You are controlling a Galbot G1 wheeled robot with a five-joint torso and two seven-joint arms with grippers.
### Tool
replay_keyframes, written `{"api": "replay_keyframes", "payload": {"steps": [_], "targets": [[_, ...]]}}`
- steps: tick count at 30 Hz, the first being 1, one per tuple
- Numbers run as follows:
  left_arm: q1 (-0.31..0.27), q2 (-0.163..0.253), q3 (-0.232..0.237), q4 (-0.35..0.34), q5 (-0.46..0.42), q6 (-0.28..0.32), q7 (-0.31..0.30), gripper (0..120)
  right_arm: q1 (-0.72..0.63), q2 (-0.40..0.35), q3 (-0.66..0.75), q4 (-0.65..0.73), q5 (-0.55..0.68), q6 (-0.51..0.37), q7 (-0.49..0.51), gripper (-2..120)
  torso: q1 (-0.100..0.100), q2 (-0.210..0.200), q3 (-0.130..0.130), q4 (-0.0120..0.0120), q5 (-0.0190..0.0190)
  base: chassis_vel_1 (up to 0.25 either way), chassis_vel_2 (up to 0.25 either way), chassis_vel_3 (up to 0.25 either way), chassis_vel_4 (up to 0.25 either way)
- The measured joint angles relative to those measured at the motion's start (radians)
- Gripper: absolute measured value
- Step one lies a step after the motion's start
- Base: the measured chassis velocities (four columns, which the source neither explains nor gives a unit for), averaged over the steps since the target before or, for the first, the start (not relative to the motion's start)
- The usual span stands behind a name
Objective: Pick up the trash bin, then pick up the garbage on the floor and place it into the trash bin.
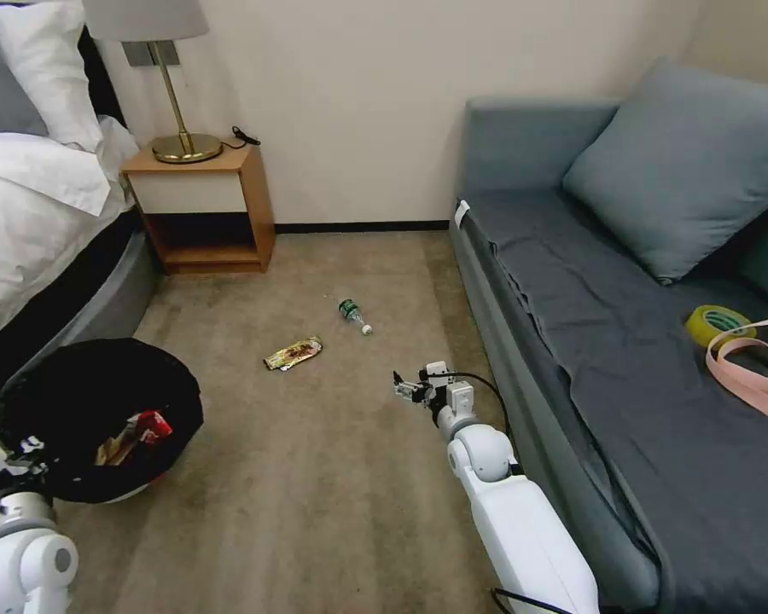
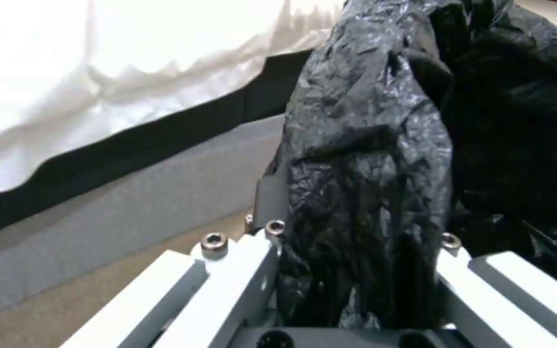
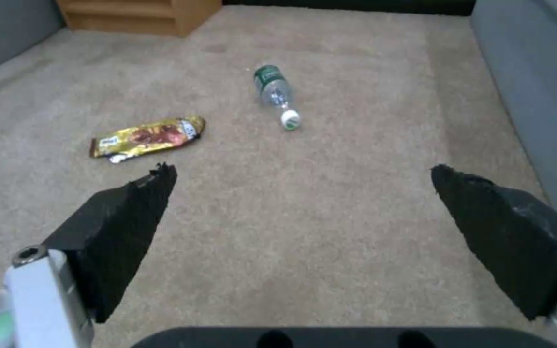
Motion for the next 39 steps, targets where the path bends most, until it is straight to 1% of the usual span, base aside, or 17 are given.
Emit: {"api": "replay_keyframes", "payload": {"steps": [7, 16, 28, 39], "targets": [[-0.002, 0.017, -0.016, 0.011, -0.006, 0.000, 0.002, 4, 0.011, 0.029, -0.012, -0.026, -0.020, 0.011, -0.004, 100, 0.000, 0.000, 0.000, 0.0001, 0.0000, 0.000, 0.000, 0.000, 0.000], [-0.004, 0.026, -0.018, 0.020, -0.006, 0.000, 0.009, 4, 0.033, 0.041, -0.038, -0.058, -0.019, 0.024, 0.002, 100, 0.000, 0.000, 0.000, 0.0001, -0.0001, 0.000, 0.000, 0.000, 0.000], [-0.011, 0.026, 0.000, 0.028, 0.011, -0.002, 0.016, 4, 0.065, 0.038, -0.028, -0.114, -0.016, 0.045, 0.005, 100, 0.000, 0.000, 0.000, 0.0001, -0.0001, 0.000, 0.000, 0.000, 0.000], [-0.012, 0.017, 0.014, 0.026, 0.024, -0.006, 0.022, 4, 0.072, 0.038, -0.016, -0.151, -0.020, 0.076, 0.004, 100, 0.000, 0.000, 0.000, 0.0000, 0.0000, 0.000, 0.000, 0.000, 0.000]]}}
